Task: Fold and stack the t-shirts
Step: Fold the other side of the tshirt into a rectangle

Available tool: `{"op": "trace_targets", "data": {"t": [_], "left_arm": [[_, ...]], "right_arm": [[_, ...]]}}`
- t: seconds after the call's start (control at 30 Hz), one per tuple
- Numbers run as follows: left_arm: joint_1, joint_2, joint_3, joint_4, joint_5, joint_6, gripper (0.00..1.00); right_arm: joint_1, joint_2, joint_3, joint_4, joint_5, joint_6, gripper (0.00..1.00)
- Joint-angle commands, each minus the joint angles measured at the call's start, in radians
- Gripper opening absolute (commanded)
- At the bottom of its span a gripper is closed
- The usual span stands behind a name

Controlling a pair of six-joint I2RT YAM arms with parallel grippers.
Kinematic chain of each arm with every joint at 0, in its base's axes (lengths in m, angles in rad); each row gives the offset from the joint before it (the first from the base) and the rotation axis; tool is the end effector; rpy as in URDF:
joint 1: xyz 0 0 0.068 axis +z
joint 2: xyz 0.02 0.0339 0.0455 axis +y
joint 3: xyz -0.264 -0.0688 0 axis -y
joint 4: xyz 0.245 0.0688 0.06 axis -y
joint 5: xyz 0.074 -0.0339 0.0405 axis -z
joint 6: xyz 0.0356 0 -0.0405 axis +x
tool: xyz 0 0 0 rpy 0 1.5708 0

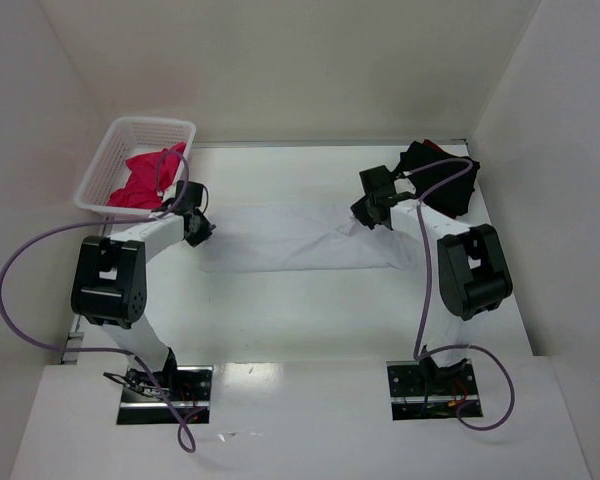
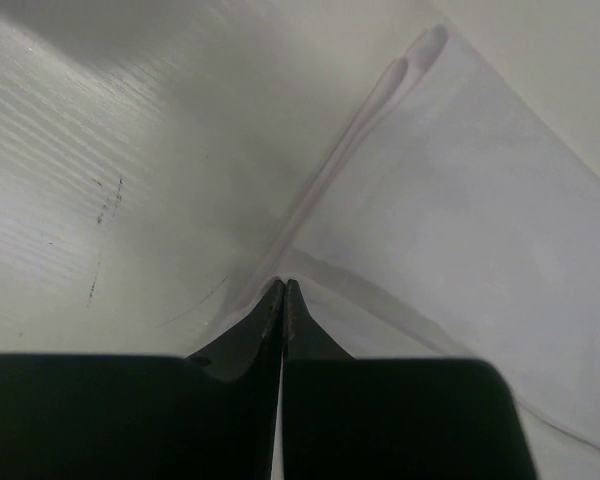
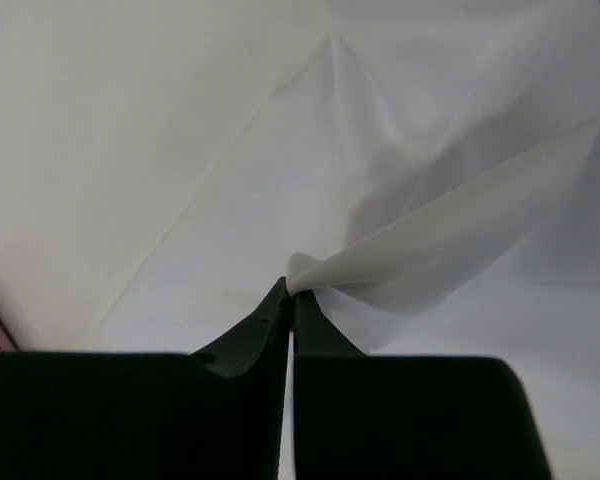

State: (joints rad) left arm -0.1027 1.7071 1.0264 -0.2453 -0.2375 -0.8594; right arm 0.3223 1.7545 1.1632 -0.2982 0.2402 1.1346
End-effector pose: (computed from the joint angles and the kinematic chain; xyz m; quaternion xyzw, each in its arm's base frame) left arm 0.3483 -0.0275 0.1807 -0.3828 0.8613 -0.0460 0.3309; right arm 0.3569 0.1103 0.2020 0.4065 0.8438 0.1365 0.3227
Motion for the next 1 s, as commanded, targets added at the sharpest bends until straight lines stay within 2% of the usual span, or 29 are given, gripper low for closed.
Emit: {"op": "trace_targets", "data": {"t": [0.0,0.07,0.17,0.27,0.33,0.37,0.43,0.47,0.5,0.53,0.67,0.7,0.83,0.9,0.97], "left_arm": [[0.017,0.032,0.041,0.05,0.005,0.026,0.0],[0.028,0.045,0.041,0.052,0.013,0.026,0.0],[0.04,0.066,0.067,0.073,0.043,0.029,0.02],[0.048,0.075,0.099,0.089,0.067,0.054,0.22],[0.048,0.074,0.109,0.098,0.068,0.069,0.3],[0.048,0.062,0.123,0.098,0.076,0.077,0.37],[0.048,0.046,0.135,0.098,0.077,0.092,0.43],[0.048,0.029,0.144,0.098,0.086,0.092,0.53],[0.048,0.02,0.144,0.098,0.087,0.093,0.54],[0.048,0.011,0.144,0.098,0.116,0.104,0.65],[0.048,-0.063,0.125,0.121,0.184,0.121,0.97],[0.048,-0.073,0.12,0.126,0.2,0.131,1.0],[0.034,-0.177,0.081,0.132,0.265,0.175,1.0],[0.019,-0.214,0.058,0.132,0.283,0.199,1.0],[0.008,-0.266,0.028,0.153,0.359,0.22,1.0]], "right_arm": [[-0.011,0.049,0.072,0.055,0.024,-0.022,0.05],[-0.011,0.058,0.072,0.063,0.024,-0.032,0.12],[-0.011,0.071,0.081,0.096,0.013,-0.048,0.39],[-0.011,0.071,0.083,0.114,0.013,-0.085,0.69],[-0.011,0.07,0.105,0.088,0.032,-0.115,0.76],[-0.011,0.06,0.115,0.088,0.04,-0.141,0.82],[-0.011,0.036,0.115,0.073,0.069,-0.152,0.88],[-0.02,0.001,0.115,0.073,0.07,-0.161,0.9],[-0.02,-0.017,0.114,0.073,0.084,-0.171,0.9],[-0.02,-0.034,0.104,0.073,0.095,-0.18,0.9],[-0.02,-0.122,0.05,0.015,0.114,-0.193,0.87],[-0.02,-0.131,0.03,0.002,0.114,-0.193,0.85],[-0.02,-0.197,-0.112,0.007,0.114,-0.177,0.68],[-0.02,-0.209,-0.147,0.017,0.114,-0.167,0.64],[-0.02,-0.21,-0.179,0.03,0.114,-0.159,0.58]]}}
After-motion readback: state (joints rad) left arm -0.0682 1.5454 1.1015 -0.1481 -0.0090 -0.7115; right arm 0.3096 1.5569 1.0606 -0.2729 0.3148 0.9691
